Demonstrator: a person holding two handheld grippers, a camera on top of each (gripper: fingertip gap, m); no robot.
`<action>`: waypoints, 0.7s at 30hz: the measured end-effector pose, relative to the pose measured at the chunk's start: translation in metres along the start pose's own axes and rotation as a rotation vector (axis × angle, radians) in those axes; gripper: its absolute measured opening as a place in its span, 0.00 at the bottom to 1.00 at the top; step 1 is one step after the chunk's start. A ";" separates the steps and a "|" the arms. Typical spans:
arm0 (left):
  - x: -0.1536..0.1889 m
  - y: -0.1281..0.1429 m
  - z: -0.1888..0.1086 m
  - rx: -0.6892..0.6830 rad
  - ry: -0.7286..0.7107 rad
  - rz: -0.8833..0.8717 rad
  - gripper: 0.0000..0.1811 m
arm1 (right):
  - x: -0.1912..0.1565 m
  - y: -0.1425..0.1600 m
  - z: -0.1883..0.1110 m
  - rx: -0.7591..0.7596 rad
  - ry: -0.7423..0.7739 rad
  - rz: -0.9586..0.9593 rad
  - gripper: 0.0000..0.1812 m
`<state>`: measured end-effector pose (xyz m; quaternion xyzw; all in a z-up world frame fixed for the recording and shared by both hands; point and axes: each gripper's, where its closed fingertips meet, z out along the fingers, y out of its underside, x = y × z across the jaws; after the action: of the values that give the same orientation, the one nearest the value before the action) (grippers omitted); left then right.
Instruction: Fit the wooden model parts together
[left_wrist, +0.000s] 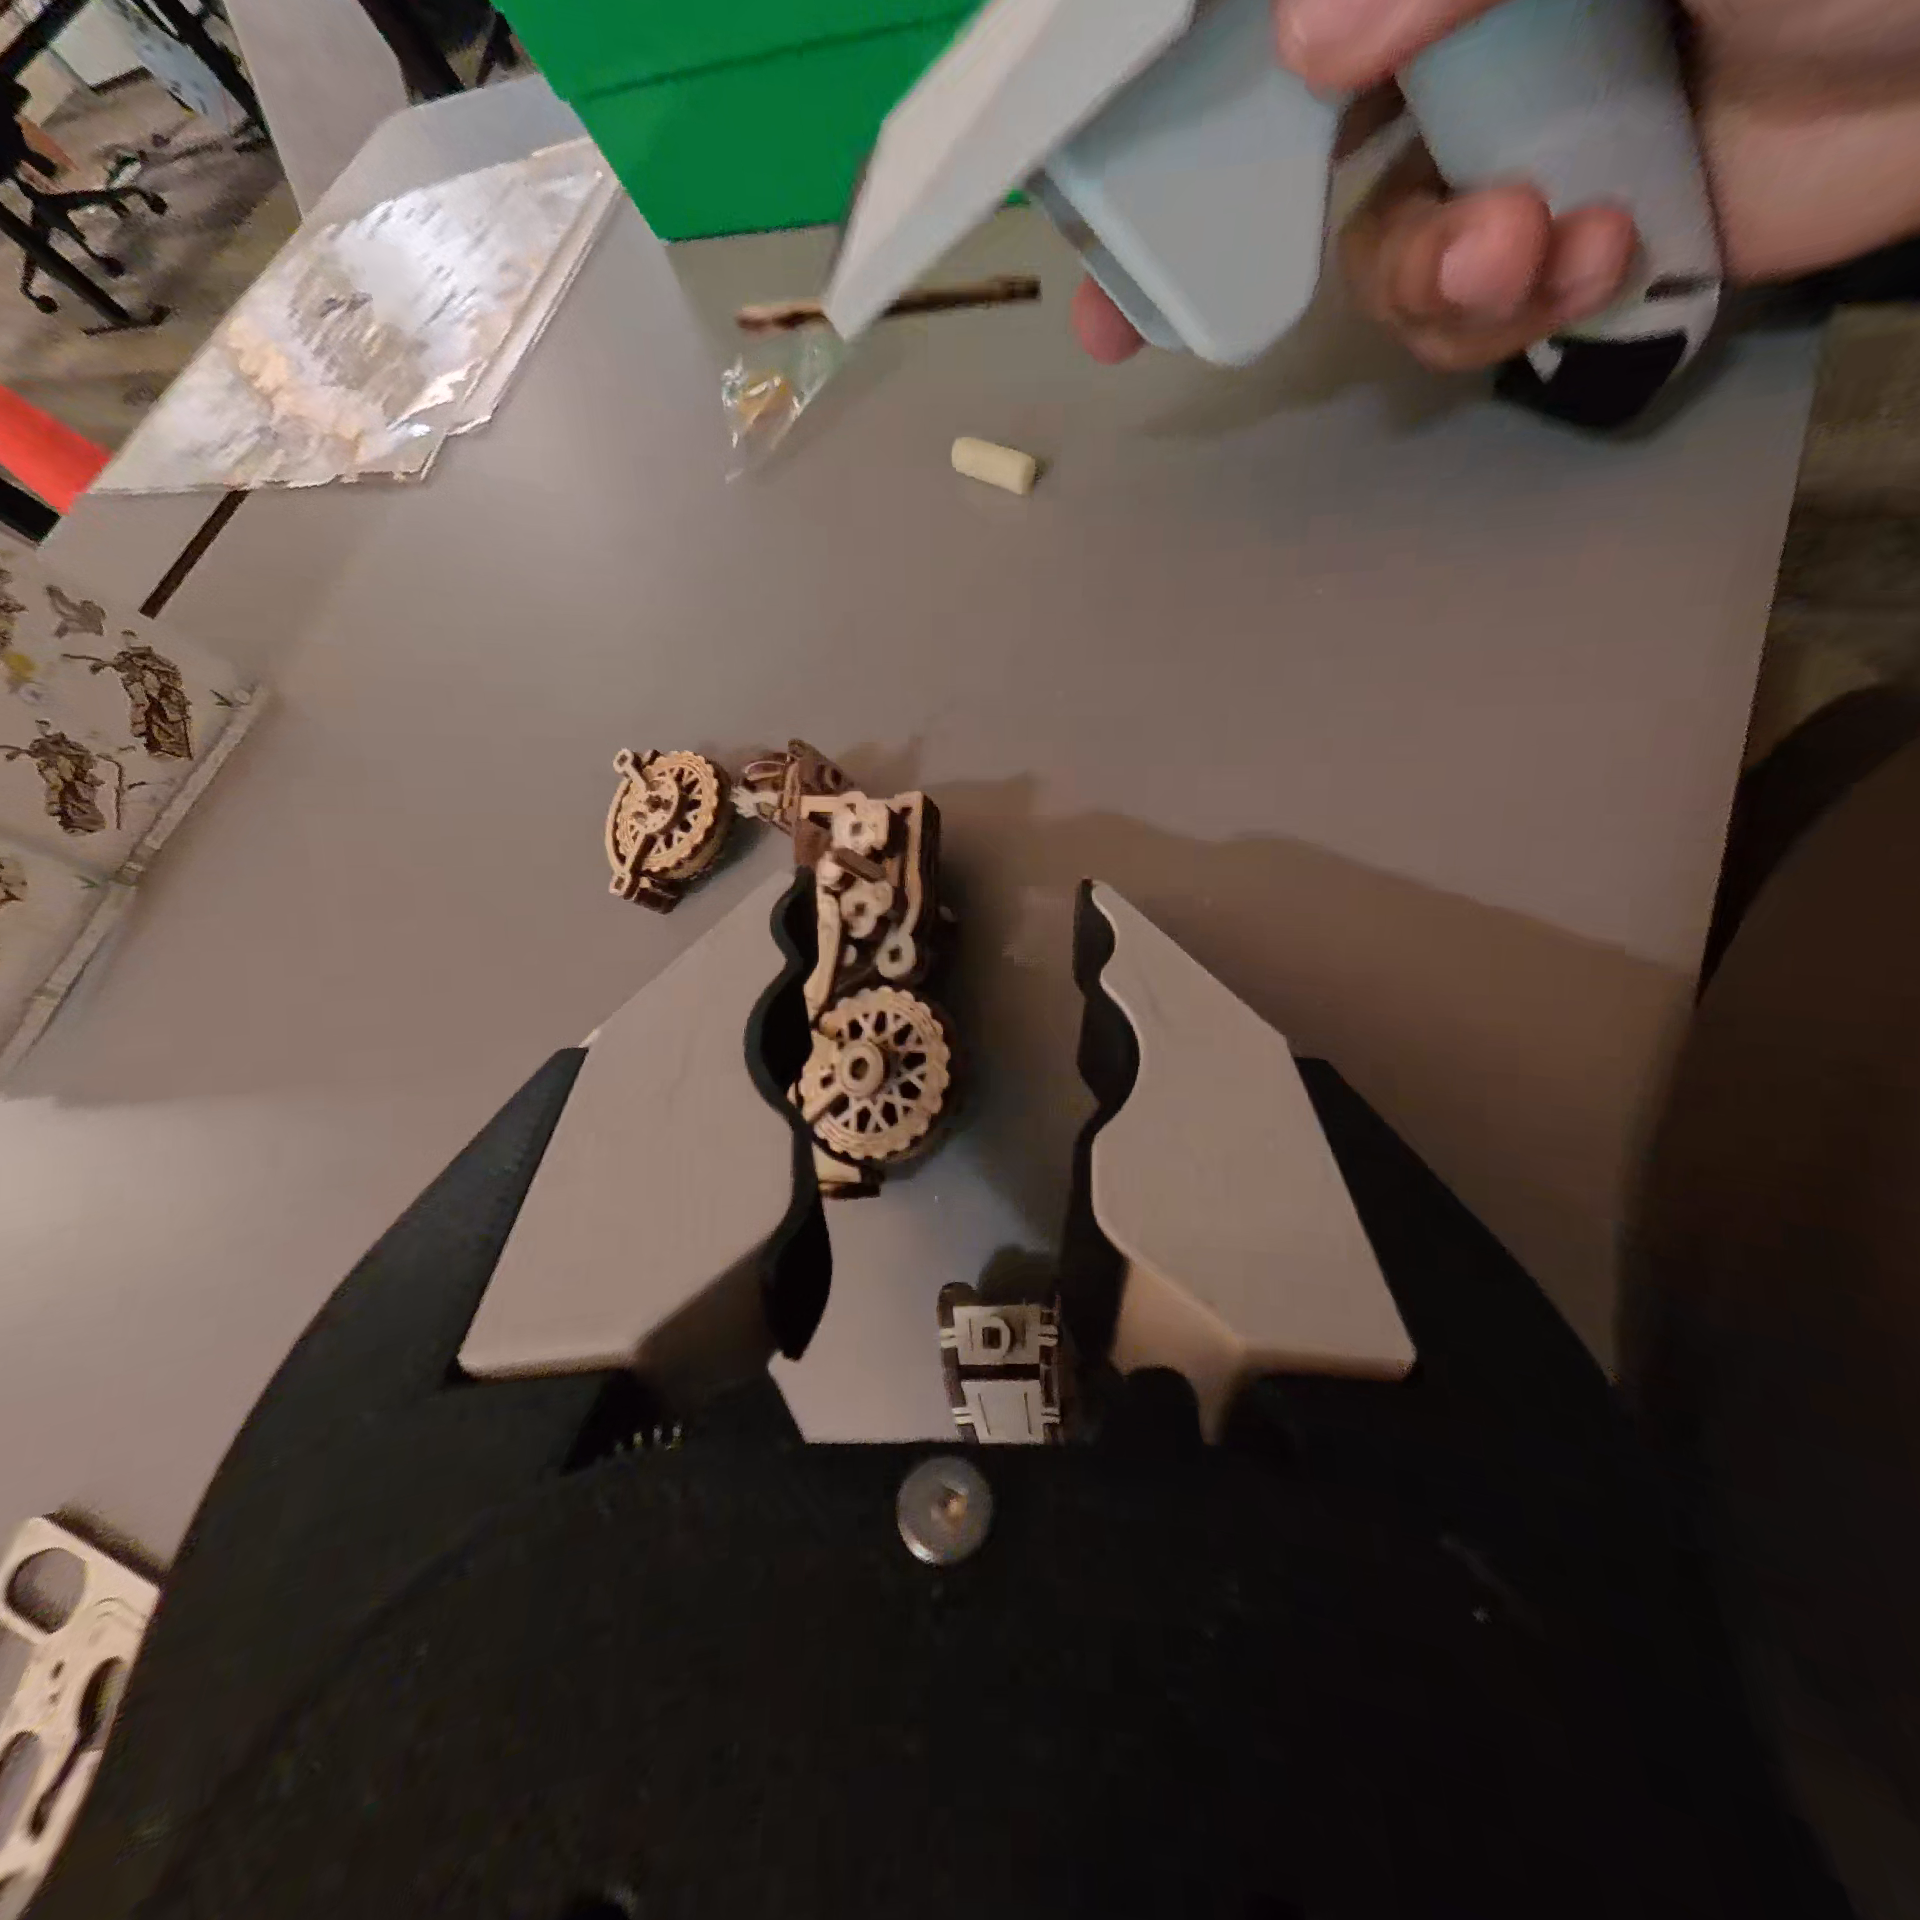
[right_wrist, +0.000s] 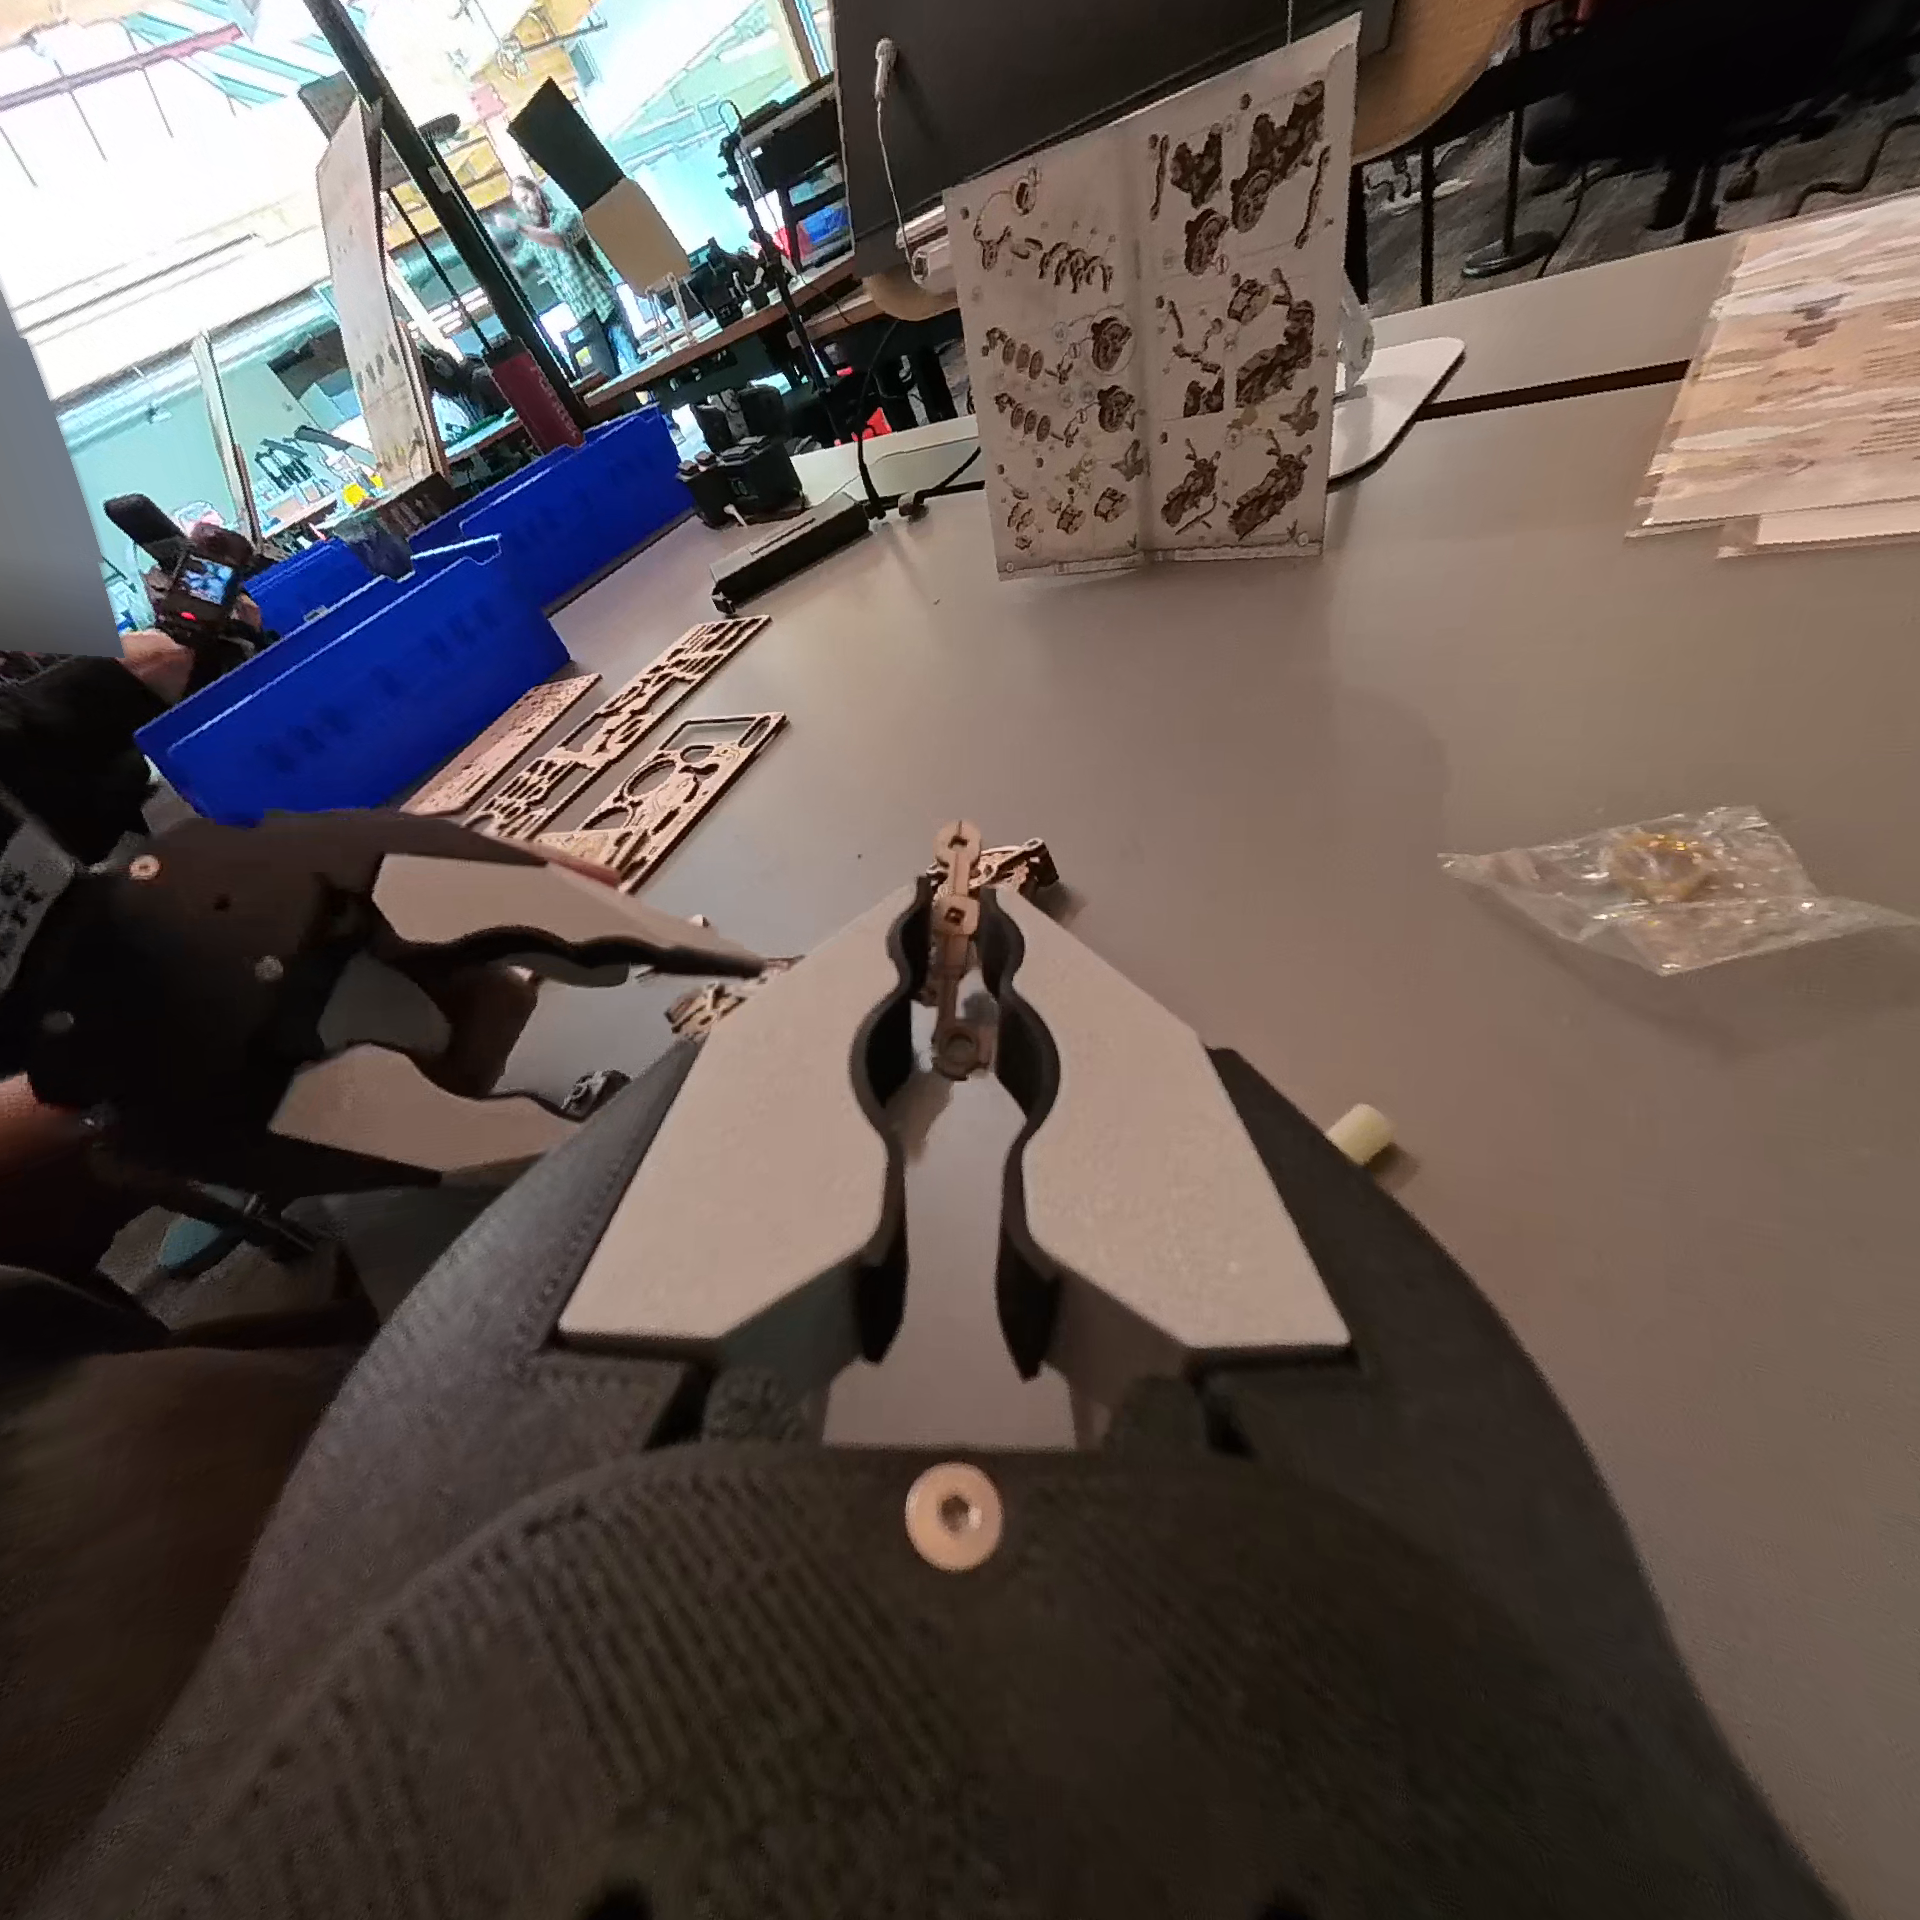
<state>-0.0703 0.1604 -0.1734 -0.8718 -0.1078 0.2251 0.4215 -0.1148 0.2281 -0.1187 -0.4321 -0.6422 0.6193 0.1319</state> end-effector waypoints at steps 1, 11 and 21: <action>-0.003 -0.003 -0.002 0.016 0.010 -0.040 0.27 | -0.001 0.001 0.001 -0.006 -0.005 0.002 0.04; -0.040 -0.015 0.004 0.024 0.313 -0.601 0.27 | -0.007 0.018 0.009 -0.094 -0.050 0.034 0.04; -0.044 0.001 0.036 -0.085 0.495 -0.675 0.16 | -0.011 0.039 0.028 -0.243 -0.008 -0.191 0.04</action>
<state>-0.1259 0.1681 -0.1800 -0.8319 -0.2920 -0.1464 0.4486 -0.1129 0.1958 -0.1554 -0.3793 -0.7512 0.5232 0.1346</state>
